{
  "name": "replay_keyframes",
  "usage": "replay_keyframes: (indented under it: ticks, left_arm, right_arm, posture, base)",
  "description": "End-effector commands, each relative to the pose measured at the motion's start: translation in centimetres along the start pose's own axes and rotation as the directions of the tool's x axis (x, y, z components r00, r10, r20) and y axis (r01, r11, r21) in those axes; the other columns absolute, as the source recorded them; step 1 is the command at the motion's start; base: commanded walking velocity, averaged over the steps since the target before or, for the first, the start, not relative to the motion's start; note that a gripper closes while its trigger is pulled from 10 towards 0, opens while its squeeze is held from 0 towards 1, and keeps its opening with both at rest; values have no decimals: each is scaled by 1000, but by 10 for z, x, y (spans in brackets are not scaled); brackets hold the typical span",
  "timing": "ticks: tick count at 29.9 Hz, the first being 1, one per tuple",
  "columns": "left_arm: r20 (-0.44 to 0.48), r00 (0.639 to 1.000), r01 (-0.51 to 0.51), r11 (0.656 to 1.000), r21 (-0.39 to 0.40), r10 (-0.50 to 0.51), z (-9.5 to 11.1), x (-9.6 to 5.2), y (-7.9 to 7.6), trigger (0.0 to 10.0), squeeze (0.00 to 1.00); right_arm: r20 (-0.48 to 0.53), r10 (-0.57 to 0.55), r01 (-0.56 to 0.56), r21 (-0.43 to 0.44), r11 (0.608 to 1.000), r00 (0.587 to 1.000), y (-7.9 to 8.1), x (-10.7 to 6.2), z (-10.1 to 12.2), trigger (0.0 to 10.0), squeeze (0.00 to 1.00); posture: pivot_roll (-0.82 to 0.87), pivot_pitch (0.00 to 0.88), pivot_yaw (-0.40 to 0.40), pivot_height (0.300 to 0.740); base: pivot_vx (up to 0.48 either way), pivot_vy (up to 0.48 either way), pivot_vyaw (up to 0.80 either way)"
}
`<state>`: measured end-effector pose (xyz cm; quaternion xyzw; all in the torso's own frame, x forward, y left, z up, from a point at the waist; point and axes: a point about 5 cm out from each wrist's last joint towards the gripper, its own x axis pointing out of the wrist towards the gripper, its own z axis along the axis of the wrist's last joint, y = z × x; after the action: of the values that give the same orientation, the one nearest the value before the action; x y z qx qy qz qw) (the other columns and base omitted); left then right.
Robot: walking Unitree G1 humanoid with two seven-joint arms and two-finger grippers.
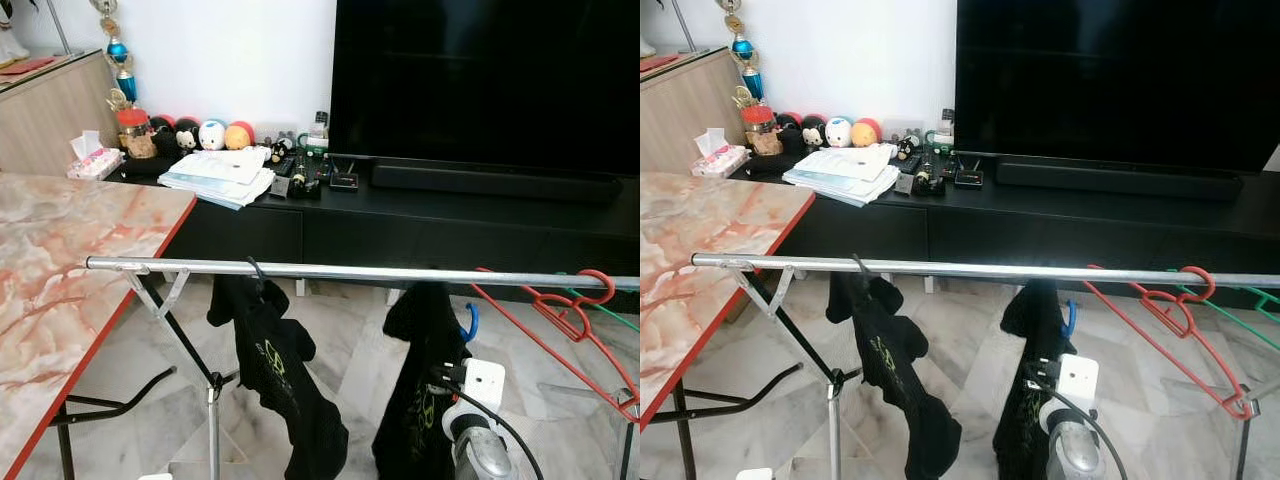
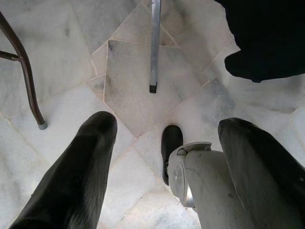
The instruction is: Hang hanger
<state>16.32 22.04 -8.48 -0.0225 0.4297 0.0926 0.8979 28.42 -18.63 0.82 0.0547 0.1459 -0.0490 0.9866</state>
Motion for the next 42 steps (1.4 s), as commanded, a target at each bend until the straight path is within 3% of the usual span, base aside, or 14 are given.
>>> replay_keyframes:
  ticks: [1,42]
  left_arm:
    - [2,1000,-10,1000,-13,10,0,0,4,10000,0]
    - [4,1000,1,1000,-19,-1,0,0,0,10000,0]
  right_arm:
    - [42,12,-13,6,1000,999,3,1,7,10000,0]
    - [41,-4,1,60,998,999,3,8,15,10000,0]
  posture:
    - [85,0,-13,740]
    - [86,0,-15,740]
  base:
    - [0,0,0]
    - [-280,0,0]
